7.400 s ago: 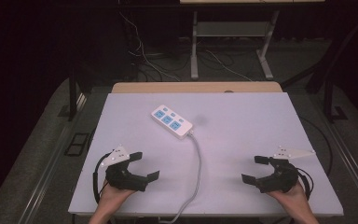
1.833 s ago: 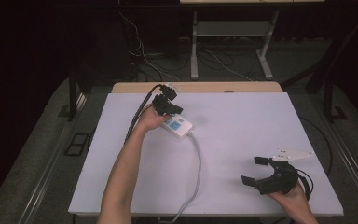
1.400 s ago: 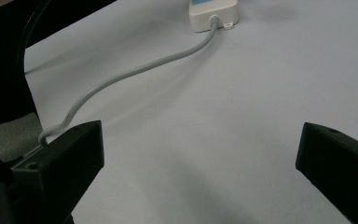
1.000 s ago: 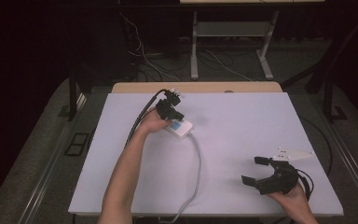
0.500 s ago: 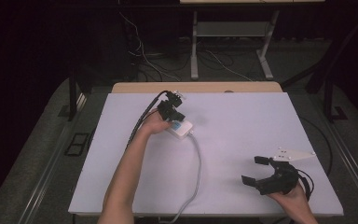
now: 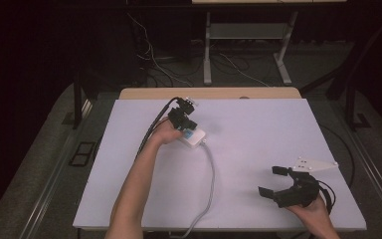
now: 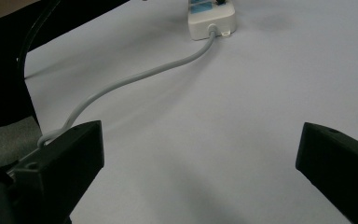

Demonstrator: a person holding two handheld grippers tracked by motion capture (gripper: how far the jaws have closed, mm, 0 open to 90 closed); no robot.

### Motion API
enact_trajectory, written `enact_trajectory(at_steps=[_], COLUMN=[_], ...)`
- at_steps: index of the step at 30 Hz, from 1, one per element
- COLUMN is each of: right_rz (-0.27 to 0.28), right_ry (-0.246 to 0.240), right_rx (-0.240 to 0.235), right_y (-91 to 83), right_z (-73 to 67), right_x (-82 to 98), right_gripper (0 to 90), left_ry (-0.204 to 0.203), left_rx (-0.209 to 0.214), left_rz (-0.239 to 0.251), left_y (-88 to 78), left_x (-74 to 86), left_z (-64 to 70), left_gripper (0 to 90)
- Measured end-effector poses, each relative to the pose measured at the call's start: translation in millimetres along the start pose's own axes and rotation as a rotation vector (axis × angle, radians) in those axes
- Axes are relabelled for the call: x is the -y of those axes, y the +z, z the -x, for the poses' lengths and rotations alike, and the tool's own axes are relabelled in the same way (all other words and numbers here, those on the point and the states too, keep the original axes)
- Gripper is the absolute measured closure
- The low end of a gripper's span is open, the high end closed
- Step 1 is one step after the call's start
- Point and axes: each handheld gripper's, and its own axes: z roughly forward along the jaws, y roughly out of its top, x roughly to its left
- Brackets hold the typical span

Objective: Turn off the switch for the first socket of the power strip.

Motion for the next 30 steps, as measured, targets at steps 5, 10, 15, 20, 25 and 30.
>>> enact_trajectory(at_steps=[5, 10, 15, 20, 25, 30], right_rz=[0.001, -0.001, 0.003, 0.005, 0.006, 0.007], right_ry=[0.002, 0.002, 0.001, 0.002, 0.001, 0.001], right_rx=[0.000, -0.001, -0.004, -0.003, -0.002, -0.002], right_y=[0.3, 0.0, -0.9, -1.3, -1.7, -1.7], right_z=[0.5, 0.0, 0.7, 1.0, 0.6, 0.6], right_x=[0.0, 0.3, 0.8, 0.8, 0.9, 0.9], right_gripper=[0.7, 0.6, 0.6, 0.6, 0.7, 0.6], left_ry=[-0.003, -0.023, -0.007, 0.012, 0.012, -0.003], left_rx=[-0.009, -0.005, 0.017, 0.016, 0.015, 0.017], left_rz=[-0.008, 0.027, 0.039, 0.045, 0.048, 0.063], left_y=[-0.4, -5.6, -9.8, -15.1, -20.7, -27.3], left_x=[-0.7, 0.6, 4.9, 3.4, 2.8, 5.2], left_z=[1.1, 1.5, 5.5, 10.4, 13.4, 16.8], left_gripper=[89.7, 89.7, 89.6, 89.6, 89.4, 89.3])
